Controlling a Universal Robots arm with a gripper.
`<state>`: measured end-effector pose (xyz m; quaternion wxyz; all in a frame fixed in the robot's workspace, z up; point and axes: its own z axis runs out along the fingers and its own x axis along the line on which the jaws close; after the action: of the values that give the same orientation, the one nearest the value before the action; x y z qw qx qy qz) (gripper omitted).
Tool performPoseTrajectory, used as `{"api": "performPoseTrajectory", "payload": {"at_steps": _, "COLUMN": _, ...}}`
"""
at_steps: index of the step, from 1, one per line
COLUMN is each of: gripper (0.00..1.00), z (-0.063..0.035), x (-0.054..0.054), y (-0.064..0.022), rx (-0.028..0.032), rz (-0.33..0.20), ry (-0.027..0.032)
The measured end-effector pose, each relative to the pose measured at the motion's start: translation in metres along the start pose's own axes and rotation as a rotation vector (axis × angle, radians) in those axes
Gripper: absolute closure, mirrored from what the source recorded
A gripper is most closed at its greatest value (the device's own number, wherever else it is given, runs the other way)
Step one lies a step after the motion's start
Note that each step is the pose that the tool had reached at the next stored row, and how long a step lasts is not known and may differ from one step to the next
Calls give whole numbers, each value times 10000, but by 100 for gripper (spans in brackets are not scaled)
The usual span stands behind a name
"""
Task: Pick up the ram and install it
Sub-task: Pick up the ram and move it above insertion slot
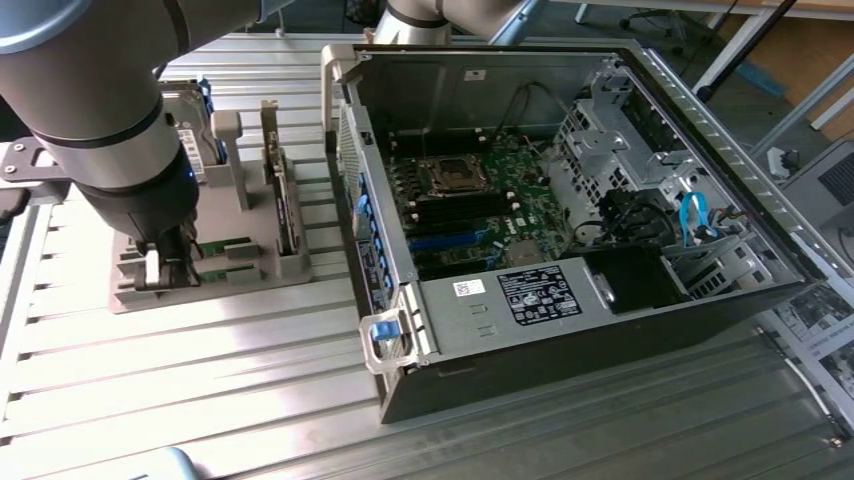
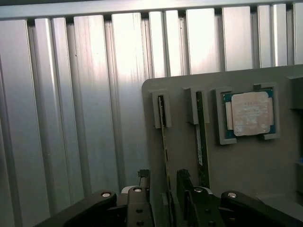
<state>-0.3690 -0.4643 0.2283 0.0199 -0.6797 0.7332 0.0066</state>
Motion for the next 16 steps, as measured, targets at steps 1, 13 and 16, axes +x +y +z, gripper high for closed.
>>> {"api": "performPoseTrajectory", "payload": {"at_steps": 1, "gripper": 64, "z": 5, "x": 0, "y": 0, "rx": 0, "rz": 0, "ry": 0}}
{"api": "performPoseTrajectory", "payload": {"at_steps": 13, "gripper": 64, "z": 53, "x": 2, "y": 1, "rx": 0, "rz": 1, "ry": 0}}
{"api": "performPoseTrajectory", "payload": {"at_steps": 16, "gripper": 64, "z": 61, "x": 2, "y": 1, "rx": 0, "rz": 1, "ry": 0}}
